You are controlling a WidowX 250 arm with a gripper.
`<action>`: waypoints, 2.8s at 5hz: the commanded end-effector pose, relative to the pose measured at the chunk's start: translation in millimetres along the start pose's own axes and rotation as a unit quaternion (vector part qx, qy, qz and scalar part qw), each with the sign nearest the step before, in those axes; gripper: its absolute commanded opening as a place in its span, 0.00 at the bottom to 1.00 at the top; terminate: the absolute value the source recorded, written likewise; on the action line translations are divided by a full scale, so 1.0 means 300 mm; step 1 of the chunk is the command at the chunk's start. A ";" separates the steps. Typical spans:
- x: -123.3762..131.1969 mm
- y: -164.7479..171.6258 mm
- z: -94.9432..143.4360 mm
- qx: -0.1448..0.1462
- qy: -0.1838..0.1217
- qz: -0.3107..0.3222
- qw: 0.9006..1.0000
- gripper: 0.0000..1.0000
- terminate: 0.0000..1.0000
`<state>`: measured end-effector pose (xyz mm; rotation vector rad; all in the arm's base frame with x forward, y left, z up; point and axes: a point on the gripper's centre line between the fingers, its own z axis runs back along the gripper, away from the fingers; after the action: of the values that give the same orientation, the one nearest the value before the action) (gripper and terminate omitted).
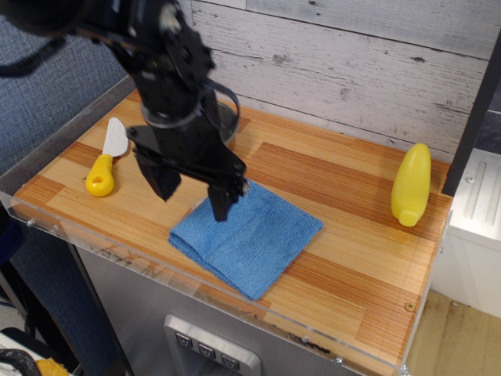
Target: Put the towel on the right of the pan.
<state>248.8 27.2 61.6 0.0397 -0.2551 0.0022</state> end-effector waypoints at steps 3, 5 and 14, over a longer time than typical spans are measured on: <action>0.012 -0.118 -0.176 0.015 0.029 -0.038 0.999 1.00 0.00; 0.106 -0.104 -0.242 0.024 0.044 -0.005 0.999 1.00 0.00; 0.456 -0.032 -0.127 -0.003 0.007 0.067 0.998 1.00 0.00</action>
<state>385.0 12.4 30.0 0.0119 -0.1559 0.1371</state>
